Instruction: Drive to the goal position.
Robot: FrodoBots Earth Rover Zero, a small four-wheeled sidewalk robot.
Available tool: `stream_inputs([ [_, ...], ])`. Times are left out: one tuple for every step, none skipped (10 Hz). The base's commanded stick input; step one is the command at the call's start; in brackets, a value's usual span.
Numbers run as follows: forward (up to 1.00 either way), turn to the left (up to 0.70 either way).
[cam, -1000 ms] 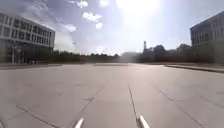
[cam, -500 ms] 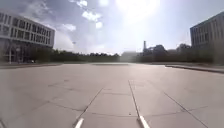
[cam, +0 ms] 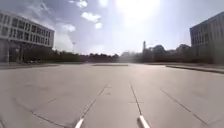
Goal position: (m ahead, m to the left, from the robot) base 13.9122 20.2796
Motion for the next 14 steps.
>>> stream_inputs([
  [0.7,0.0],
  [0.7,0.0],
  [0.7,0.0],
  [0.7,0.0],
  [0.7,0.0],
  [0.7,0.0],
  [0.7,0.0],
  [0.7,0.0],
  [0.7,0.0],
  [0.7,0.0],
  [0.7,0.0],
  [0.7,0.0],
  [0.7,0.0],
  [0.7,0.0],
])
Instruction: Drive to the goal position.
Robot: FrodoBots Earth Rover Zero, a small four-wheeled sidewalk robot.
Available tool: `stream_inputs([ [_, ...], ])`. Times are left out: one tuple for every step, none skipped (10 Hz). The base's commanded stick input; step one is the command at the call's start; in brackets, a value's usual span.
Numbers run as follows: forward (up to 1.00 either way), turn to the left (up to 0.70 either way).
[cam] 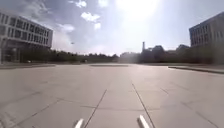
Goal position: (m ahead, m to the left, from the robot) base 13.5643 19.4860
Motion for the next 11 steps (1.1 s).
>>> stream_inputs([
  [0.7,0.0],
  [0.7,0.0],
  [0.7,0.0],
  [0.7,0.0],
  [0.7,0.0],
  [0.7,0.0],
  [0.7,0.0],
  [0.7,0.0],
  [0.7,0.0],
  [0.7,0.0],
  [0.7,0.0],
])
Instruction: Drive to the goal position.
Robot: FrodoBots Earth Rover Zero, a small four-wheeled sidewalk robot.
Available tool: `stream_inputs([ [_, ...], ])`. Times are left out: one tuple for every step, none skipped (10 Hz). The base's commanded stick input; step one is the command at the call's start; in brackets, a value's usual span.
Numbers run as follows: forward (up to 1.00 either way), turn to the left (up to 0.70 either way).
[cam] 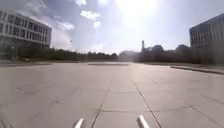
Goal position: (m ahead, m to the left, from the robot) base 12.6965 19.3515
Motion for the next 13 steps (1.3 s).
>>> stream_inputs([
  [0.7,0.0],
  [0.7,0.0],
  [0.7,0.0],
  [0.7,0.0],
  [0.7,0.0],
  [0.7,0.0],
  [0.7,0.0],
  [0.7,0.0],
  [0.7,0.0],
  [0.7,0.0],
  [0.7,0.0],
  [0.7,0.0],
  [0.7,0.0],
])
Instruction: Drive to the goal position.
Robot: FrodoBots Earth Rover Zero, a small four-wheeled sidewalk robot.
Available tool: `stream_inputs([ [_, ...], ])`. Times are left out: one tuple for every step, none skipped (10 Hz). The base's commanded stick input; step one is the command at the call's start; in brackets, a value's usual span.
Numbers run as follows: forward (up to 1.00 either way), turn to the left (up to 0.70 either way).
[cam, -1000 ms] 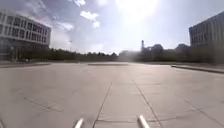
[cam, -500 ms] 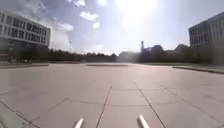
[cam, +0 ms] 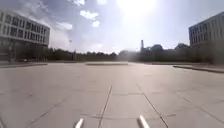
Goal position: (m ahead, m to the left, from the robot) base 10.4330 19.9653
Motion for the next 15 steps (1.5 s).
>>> stream_inputs([
  [0.7,0.0],
  [0.7,0.0],
  [0.7,0.0],
  [0.7,0.0],
  [0.7,0.0],
  [0.7,0.0],
  [0.7,0.0],
  [0.7,0.0],
  [0.7,0.01],
  [0.7,0.03],
  [0.7,0.1],
  [0.7,0.17],
  [0.7,0.19],
  [0.7,0.1],
  [0.7,0.01],
])
